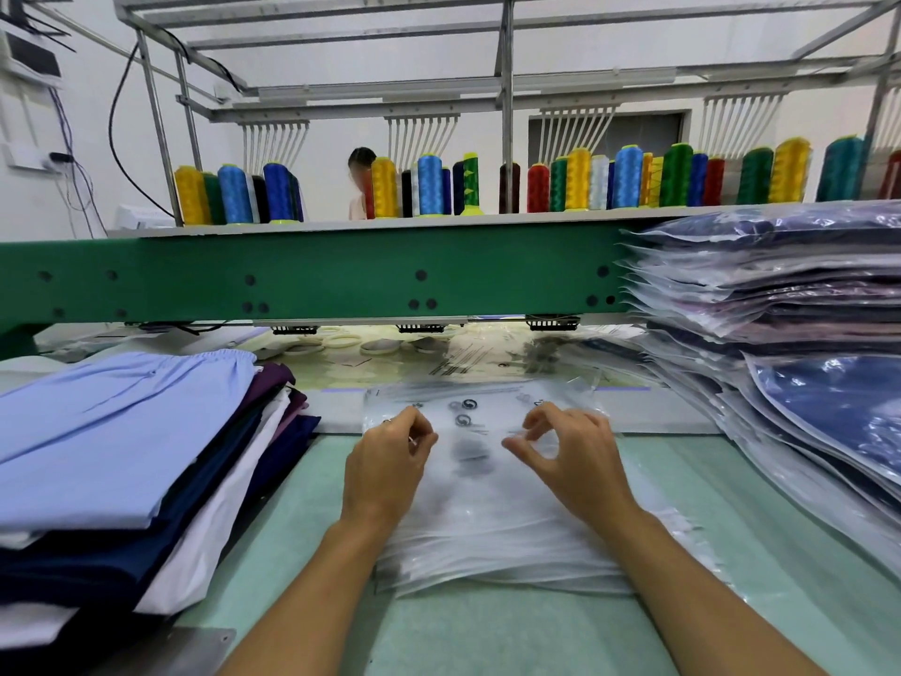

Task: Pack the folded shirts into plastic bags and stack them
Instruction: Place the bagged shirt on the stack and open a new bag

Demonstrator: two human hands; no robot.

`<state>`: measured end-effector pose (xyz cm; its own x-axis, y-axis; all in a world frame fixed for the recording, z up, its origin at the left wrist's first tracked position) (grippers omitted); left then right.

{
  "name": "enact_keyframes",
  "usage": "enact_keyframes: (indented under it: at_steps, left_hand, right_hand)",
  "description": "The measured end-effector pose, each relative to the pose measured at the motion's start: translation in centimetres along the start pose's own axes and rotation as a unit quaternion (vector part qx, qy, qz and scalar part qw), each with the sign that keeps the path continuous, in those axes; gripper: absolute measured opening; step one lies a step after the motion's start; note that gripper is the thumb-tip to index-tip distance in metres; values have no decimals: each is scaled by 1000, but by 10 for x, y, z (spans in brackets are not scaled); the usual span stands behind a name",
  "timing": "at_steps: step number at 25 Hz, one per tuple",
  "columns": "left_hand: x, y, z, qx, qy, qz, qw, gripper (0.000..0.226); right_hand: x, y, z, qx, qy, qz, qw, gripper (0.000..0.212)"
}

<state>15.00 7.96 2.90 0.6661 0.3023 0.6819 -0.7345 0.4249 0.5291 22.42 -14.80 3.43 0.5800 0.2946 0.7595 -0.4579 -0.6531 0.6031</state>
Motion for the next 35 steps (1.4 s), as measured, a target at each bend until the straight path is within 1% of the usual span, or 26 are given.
enact_keyframes:
  at_steps: [3, 4, 5, 6, 8, 9, 11, 12, 13, 14, 15, 16, 17, 19, 20, 21, 22, 23, 25, 27, 28, 29, 30, 31, 32, 35]
  left_hand:
    - [1, 9, 11, -2, -48, 52, 997, 15]
    - [2, 11, 14, 9, -68, 66, 995, 17]
    - [2, 13, 17, 29, -85, 78, 993, 20]
    - [2, 14, 18, 52, -92, 85, 991, 25]
    - [4, 15, 12, 94, -86, 88, 988, 35]
    - [5, 13, 8, 111, -77, 75, 988, 41]
    - [5, 4, -2, 149, -49, 7, 988, 59]
    - [4, -3, -8, 168, -35, -36, 985, 68]
    - [3, -7, -11, 180, -24, -65, 981, 76]
    - [3, -7, -11, 180, -19, -70, 981, 83]
    - [2, -4, -8, 171, -25, -53, 984, 88]
    - [3, 1, -1, 159, -42, -22, 986, 90]
    - [3, 7, 6, 146, -60, 16, 987, 86]
    - [2, 20, 14, 119, -83, 103, 984, 63]
    - [2, 24, 15, 111, -81, 127, 982, 52]
    - [4, 26, 13, 106, -67, 126, 984, 45]
    - [6, 25, 10, 102, -49, 103, 988, 41]
    - [8, 19, 5, 94, -35, 56, 993, 39]
    - [3, -5, -3, 62, -25, -98, 993, 38]
    - [-10, -28, -9, 55, -18, -239, 969, 46]
    - [-14, -36, -13, 59, -15, -280, 958, 49]
    - [-15, -42, -17, 67, -10, -308, 949, 49]
    - [-17, -47, -20, 80, -4, -329, 941, 49]
    - [-18, -51, -22, 96, 1, -344, 934, 50]
    - [-20, -53, -23, 113, 6, -354, 928, 51]
    - [-30, -56, -16, 139, 16, -374, 917, 60]
  right_hand:
    - [1, 0, -15, -25, 52, 17, 998, 18]
    - [2, 2, -19, -39, 57, 24, 997, 23]
    - [2, 2, -21, -44, 67, 26, 996, 32]
    - [2, 3, -22, -44, 79, 22, 996, 40]
    - [2, 1, -20, -51, 102, 5, 993, 46]
    - [1, -4, -15, -51, 91, -21, 994, 49]
    - [-3, -19, 0, -36, 27, -102, 994, 69]
    - [-7, -23, 9, -24, -10, -121, 992, 77]
    - [-8, -24, 15, -4, -44, -115, 992, 79]
    - [-8, -20, 19, 22, -72, -90, 993, 74]
    - [-7, -15, 20, 53, -94, -50, 993, 66]
    - [-5, -8, 20, 76, -110, -8, 991, 58]
    - [-3, -1, 18, 85, -115, 39, 989, 50]
    - [-3, 13, 15, 38, -112, 130, 984, 36]
    - [-5, 18, 15, -1, -121, 156, 980, 34]
    - [-5, 22, 17, -34, -138, 159, 977, 36]
    - [-5, 22, 19, -57, -153, 141, 976, 38]
    - [-5, 19, 22, -72, -159, 106, 979, 40]
    - [-5, 4, 22, -86, -129, -13, 988, 34]
    - [-10, -18, 20, -94, -88, -158, 979, 21]
    - [-14, -28, 22, -96, -87, -229, 965, 28]
    - [-19, -36, 24, -95, -92, -286, 949, 42]
    - [-21, -41, 26, -95, -102, -319, 938, 54]
    - [-21, -43, 27, -94, -112, -325, 934, 60]
    - [-21, -44, 28, -89, -125, -319, 935, 59]
    - [-22, -45, 30, -127, -149, -307, 931, 34]
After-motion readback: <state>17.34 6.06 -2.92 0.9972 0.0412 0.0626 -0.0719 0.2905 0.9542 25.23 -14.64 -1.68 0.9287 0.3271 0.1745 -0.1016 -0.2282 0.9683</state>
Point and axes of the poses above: each hand's wrist, its own x-axis towards the middle knuckle, its own y-axis out of the back of the hand, z = x × y, the point moved 6 cm from there along x, towards the middle knuckle, and after that the axes turned 6 degrees about -x, right-handed, at the moved point
